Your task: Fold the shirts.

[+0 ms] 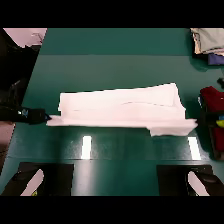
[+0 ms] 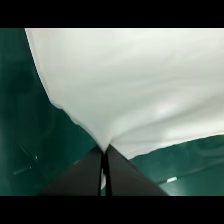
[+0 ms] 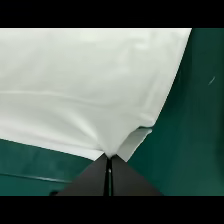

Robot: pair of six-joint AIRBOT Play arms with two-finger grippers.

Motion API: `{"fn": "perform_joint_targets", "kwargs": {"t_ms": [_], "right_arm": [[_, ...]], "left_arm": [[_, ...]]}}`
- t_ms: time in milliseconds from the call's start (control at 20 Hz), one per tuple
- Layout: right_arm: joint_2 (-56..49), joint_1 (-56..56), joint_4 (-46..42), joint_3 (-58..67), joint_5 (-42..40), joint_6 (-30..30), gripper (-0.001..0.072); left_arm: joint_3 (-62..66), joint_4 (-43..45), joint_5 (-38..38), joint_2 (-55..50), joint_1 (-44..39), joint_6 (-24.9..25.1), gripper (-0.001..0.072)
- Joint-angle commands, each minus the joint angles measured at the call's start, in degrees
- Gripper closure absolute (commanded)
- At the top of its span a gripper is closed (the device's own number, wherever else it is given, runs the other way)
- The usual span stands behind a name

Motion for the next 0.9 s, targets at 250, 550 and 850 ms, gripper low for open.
{"fn": "perform_joint_targets", "kwargs": {"t_ms": [250,550,850], "right_arm": [[-24.41,4.79,-0.33,17.14,-11.08,-0.59,0.0694],[-39.10,6.40,2.54,26.14,-14.29,-0.28,0.0694],[-48.41,6.51,2.78,31.45,-20.35,5.09,0.0692]], "left_arm": [[4.15,-4.17,18.12,-15.39,-0.39,0.11,0.0684],[13.57,-4.57,19.98,-30.01,-0.42,1.29,0.0684],[17.22,-13.62,26.88,-37.59,-0.39,7.26,0.0682]]}}
